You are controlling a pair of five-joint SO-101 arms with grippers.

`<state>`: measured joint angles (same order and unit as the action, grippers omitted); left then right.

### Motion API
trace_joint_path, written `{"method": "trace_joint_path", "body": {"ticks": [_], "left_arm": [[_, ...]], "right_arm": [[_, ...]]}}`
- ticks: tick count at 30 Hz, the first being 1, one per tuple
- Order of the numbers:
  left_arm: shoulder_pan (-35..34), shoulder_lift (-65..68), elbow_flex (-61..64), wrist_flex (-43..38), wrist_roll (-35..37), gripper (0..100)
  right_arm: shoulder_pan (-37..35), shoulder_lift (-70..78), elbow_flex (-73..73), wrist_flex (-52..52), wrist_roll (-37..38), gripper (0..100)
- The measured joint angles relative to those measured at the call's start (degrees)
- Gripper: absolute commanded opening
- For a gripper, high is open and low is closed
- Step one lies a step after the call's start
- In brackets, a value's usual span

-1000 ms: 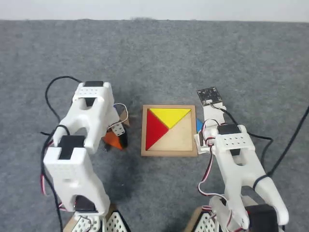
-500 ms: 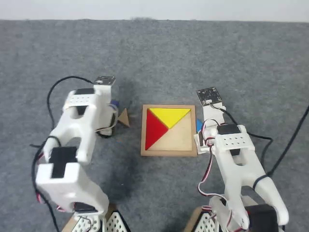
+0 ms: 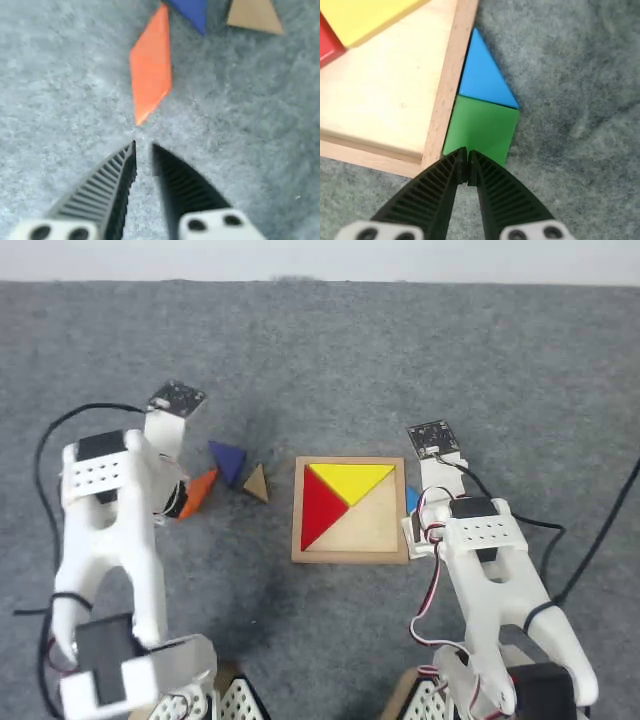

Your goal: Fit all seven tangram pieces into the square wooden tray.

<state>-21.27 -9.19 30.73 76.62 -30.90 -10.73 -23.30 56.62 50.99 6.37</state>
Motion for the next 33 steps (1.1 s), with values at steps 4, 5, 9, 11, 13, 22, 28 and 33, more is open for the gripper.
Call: {"method": "trace_joint_path", "body": {"ticks": [4, 5, 9, 11, 13, 22, 28, 33], "left_arm": [[1.23, -0.97, 0.00, 1.76, -0.35, 18], [1.49, -0.97, 0.00, 1.76, -0.35, 15], [2.29, 1.93, 0.00, -3.87, 0.44, 15], [2.55, 5.01, 0.00, -7.82, 2.64, 17], [2.64, 8.35, 0.00, -10.20, 3.25, 17], [2.73, 21.36, -7.38, -11.69, 4.75, 17], [2.73, 26.37, -11.25, -11.87, 5.36, 15], [3.25, 28.04, -13.54, -11.25, 5.27, 2]], "right_arm": [[0.00, 0.00, 0.00, 0.00, 0.00, 0.6], [0.00, 0.00, 0.00, 0.00, 0.00, 0.6], [0.00, 0.00, 0.00, 0.00, 0.00, 0.6], [0.00, 0.00, 0.00, -0.18, 0.00, 0.6], [0.00, 0.00, 0.00, -0.18, 0.00, 0.6], [0.00, 0.00, 0.00, -0.18, 0.00, 0.6], [0.35, 0.00, 0.00, -0.18, 0.00, 0.6], [0.35, 0.00, 0.00, -0.18, 0.00, 0.6]]}}
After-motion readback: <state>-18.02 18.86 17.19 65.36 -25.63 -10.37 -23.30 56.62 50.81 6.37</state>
